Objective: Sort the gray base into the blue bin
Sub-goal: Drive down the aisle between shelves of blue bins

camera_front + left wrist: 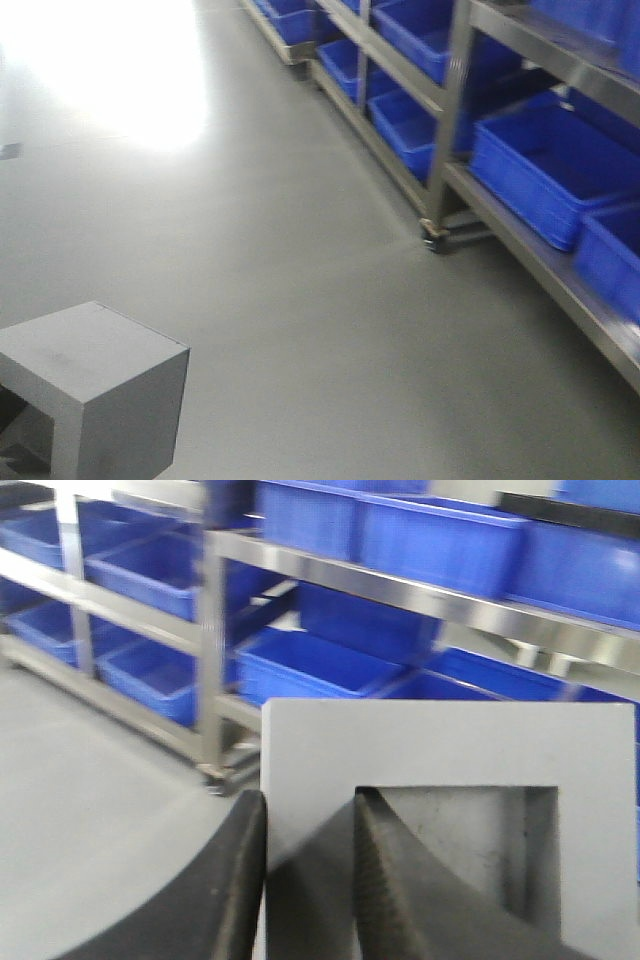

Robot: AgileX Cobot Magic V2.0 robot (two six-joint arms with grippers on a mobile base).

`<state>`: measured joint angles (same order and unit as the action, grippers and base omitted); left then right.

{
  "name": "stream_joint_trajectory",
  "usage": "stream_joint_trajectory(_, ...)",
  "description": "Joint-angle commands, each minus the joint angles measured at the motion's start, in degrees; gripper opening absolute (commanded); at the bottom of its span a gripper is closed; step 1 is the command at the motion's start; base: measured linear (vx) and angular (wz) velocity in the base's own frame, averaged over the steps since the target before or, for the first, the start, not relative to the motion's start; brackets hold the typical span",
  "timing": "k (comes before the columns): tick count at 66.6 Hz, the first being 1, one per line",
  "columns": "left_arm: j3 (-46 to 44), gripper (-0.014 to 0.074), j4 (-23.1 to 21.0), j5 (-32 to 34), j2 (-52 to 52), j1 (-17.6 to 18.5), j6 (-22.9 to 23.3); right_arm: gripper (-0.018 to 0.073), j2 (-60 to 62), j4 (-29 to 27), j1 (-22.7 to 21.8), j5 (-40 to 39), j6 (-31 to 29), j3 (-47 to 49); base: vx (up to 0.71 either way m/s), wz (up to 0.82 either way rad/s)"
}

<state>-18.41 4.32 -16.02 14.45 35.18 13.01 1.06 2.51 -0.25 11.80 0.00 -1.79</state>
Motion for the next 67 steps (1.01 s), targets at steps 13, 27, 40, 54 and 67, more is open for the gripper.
stream_joint_trajectory(13, -1.7, -0.0008, -0.5, 6.4, 0.5, 0.3, 0.3, -0.0005, 0.4, 0.5, -0.1, -4.5, -0.7, -0.3, 0.21, 0.78)
stream_joint_trajectory(27, -1.7, -0.0008, -0.5, 6.4, 0.5, 0.3, 0.3, -0.0005, 0.4, 0.5, -0.1, -4.5, -0.7, -0.3, 0.24, 0.6)
stream_joint_trajectory(40, -1.7, -0.0008, -0.5, 6.4, 0.5, 0.3, 0.3, -0.0005, 0.4, 0.5, -0.1, -4.5, -0.7, -0.3, 0.29, 0.28)
stream_joint_trajectory(54, -1.7, -0.0008, -0.5, 6.4, 0.5, 0.3, 0.3, -0.0005, 0.4, 0.5, -0.1, -4.6, -0.7, -0.3, 0.36, 0.06)
stream_joint_trajectory(67, -1.7, -0.0008, -0.5, 6.4, 0.5, 0.3, 0.3, -0.0005, 0.4, 0.5, -0.1, -4.6, -0.7, -0.3, 0.41, -0.04)
